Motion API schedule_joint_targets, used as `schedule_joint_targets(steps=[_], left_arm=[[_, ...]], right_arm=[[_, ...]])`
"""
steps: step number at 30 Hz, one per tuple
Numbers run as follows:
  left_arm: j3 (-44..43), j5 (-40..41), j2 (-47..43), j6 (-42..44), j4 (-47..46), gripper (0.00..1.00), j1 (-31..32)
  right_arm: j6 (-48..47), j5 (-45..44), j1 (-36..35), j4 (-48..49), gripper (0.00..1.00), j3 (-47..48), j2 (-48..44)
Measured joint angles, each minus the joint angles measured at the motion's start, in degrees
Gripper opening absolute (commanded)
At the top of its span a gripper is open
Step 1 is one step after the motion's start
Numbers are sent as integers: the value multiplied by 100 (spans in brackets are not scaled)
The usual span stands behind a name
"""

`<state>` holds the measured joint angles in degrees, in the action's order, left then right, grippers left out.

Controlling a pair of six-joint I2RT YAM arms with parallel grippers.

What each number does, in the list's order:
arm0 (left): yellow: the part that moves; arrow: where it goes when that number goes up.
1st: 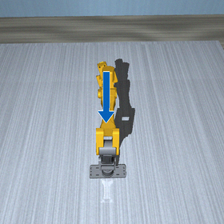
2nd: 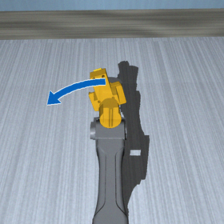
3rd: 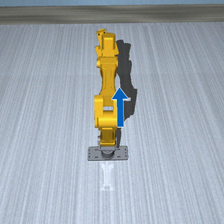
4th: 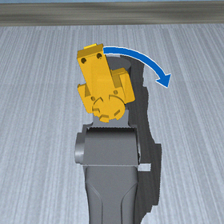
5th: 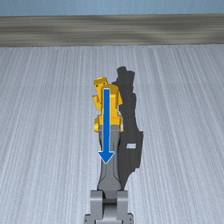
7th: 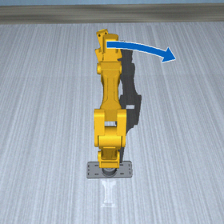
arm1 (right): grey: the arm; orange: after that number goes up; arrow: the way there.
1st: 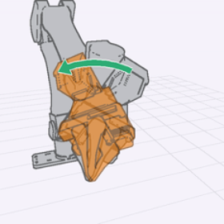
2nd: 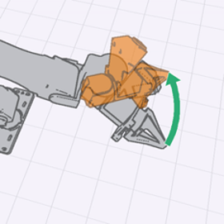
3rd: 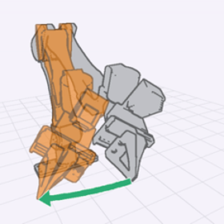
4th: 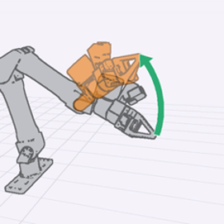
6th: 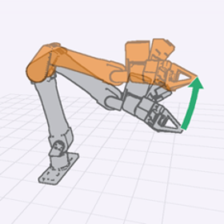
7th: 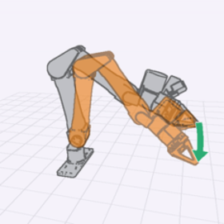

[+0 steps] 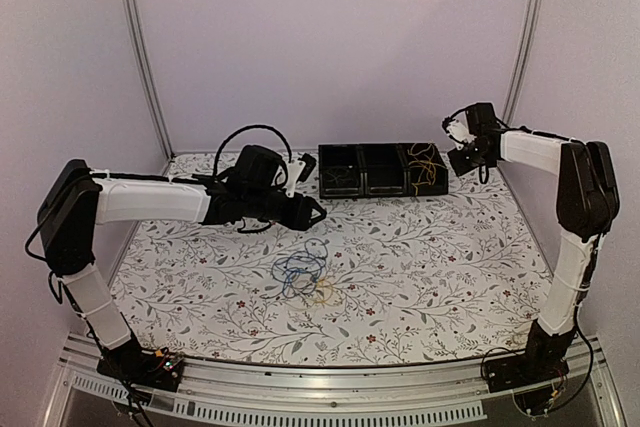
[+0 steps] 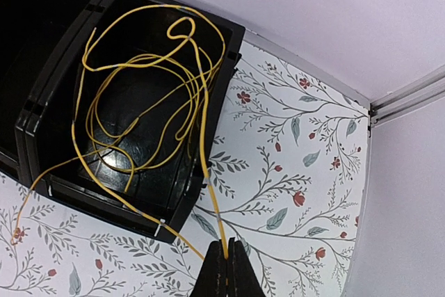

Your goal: Untangle the cables

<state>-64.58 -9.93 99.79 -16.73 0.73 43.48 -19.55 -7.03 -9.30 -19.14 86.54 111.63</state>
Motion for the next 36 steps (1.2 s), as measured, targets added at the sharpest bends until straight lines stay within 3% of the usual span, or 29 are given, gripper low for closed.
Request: schedule_joint_targets(steps=[9, 22, 36], left_arm=[[0, -17, 0, -2, 0, 49, 0], [0, -17, 0, -2, 0, 49, 0], [0, -79, 0, -2, 0, 49, 0]], right_arm=[[-479, -341, -9, -507, 0, 280, 76], [-876, -905, -546, -999, 0, 2122, 1670], [-1073, -852, -680, -1123, 1, 2511, 2232]])
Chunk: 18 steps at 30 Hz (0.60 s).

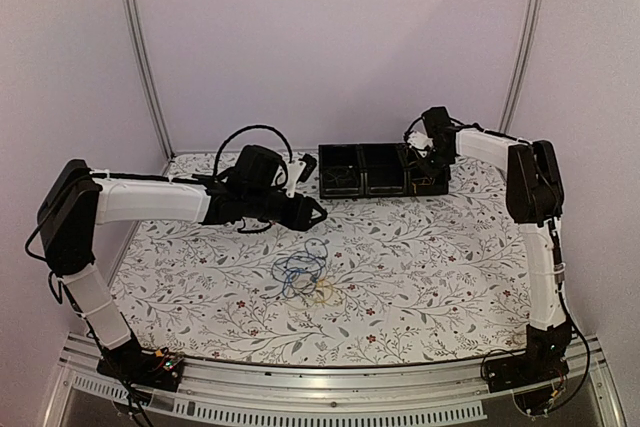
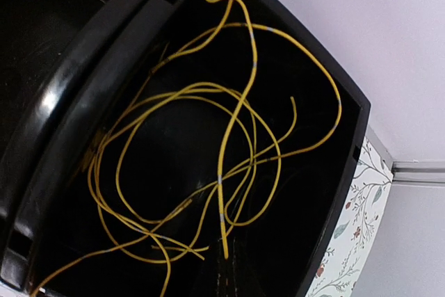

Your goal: Untangle the cables

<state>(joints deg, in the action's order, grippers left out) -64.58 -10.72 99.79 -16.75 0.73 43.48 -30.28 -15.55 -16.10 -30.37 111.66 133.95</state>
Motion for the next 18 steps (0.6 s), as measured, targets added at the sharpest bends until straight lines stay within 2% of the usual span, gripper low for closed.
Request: schedule_joint_targets(steps=[8, 13, 18], left_arm=[[0, -39, 0, 0, 0, 49, 0], [0, -44, 0, 0, 0, 49, 0], [0, -39, 0, 0, 0, 49, 0]], right_arm=[[118, 223, -42, -61, 8, 380, 498], [258, 363, -39, -155, 26, 68, 297], [404, 597, -39, -358, 40, -599, -538]])
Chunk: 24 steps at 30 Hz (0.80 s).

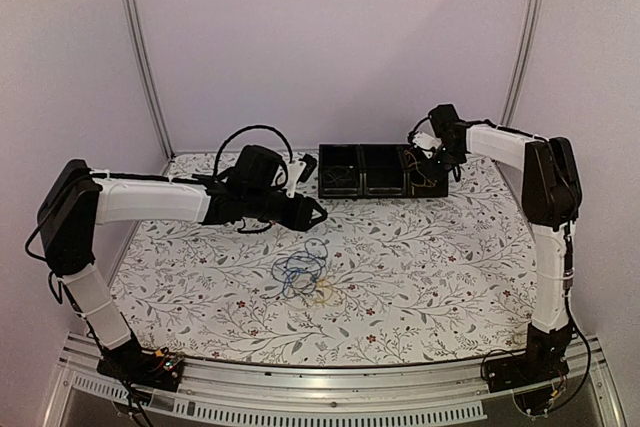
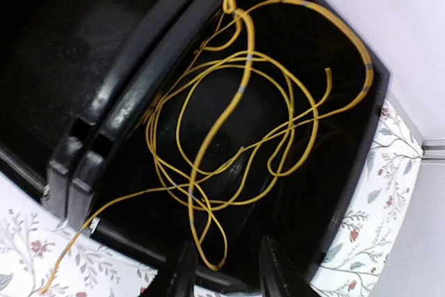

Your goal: Untangle the cables

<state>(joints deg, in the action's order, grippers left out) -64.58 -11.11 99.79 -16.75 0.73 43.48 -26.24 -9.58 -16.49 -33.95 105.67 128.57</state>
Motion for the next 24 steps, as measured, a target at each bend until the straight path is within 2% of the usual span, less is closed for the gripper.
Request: schedule_joint_targets(steps=[7, 13, 16, 19, 24], left_arm=[[0, 79, 0, 22, 0, 49, 0], [-2, 417, -2, 151, 208, 49, 2], [37, 588, -57, 107, 361, 49, 42], [398, 695, -354, -114, 378, 49, 116], [1775, 684, -1143, -732, 35, 50, 186]], right_arm=[[76, 308, 0, -24, 47, -570, -1513], [-109, 1893, -103, 321, 47, -2006, -2688], [-387, 2629, -507, 599, 47, -3025, -3167], [-706, 3230, -1259, 765, 47, -3906, -3501], [-1126, 3591, -2621, 997, 49, -4470, -3615]])
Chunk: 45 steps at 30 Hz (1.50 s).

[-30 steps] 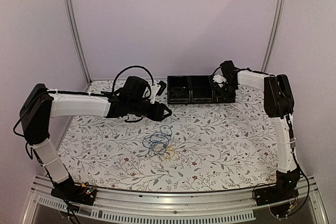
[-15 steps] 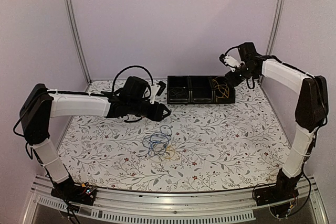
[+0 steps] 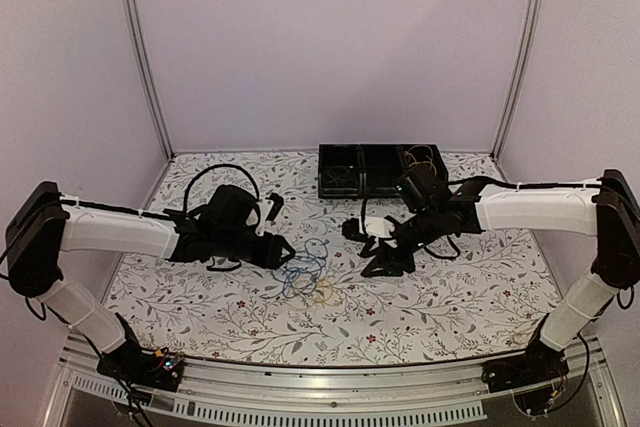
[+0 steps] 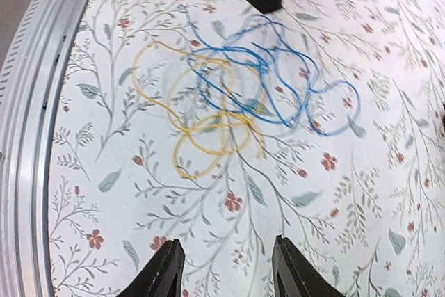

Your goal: Untangle the cables

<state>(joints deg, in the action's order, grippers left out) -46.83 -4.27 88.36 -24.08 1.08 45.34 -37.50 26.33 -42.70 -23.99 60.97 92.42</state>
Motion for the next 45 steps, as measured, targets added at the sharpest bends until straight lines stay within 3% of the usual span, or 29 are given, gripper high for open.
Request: schedule_joint_targets(steps=[5, 14, 23, 25, 29, 33, 37, 45], left_arm=[[868, -234, -245, -507, -313, 48, 20], [1521, -363, -258, -1036, -804, 40, 57], [1742, -391, -210, -1257, -1187, 38, 57], [1764, -389, -190, -1263, -1239, 38, 57], [1766, -376, -160, -1263, -1270, 41, 57], [1810, -188, -267, -1255, -1296, 47, 76], [2081, 321, -1058, -1167, -1311, 48, 173], [3032, 1207, -3519, -605, -2197, 53, 415]], right_arm=[[-212, -111, -1036, 407, 50, 70, 260], [-258, -841, -1963, 881, 51, 669, 1504], [-264, -1338, -2214, 1073, 47, 1163, 2090], [-284, -1408, -2221, 1075, 40, 1163, 2138], [-358, -1513, -2234, 1034, 0, 1196, 2256], [-380, -1556, -2247, 863, 0, 1303, 2256], [-361, -1519, -2205, 459, 0, 1565, 1862], [20, -879, -1541, -138, 0, 3200, 673]])
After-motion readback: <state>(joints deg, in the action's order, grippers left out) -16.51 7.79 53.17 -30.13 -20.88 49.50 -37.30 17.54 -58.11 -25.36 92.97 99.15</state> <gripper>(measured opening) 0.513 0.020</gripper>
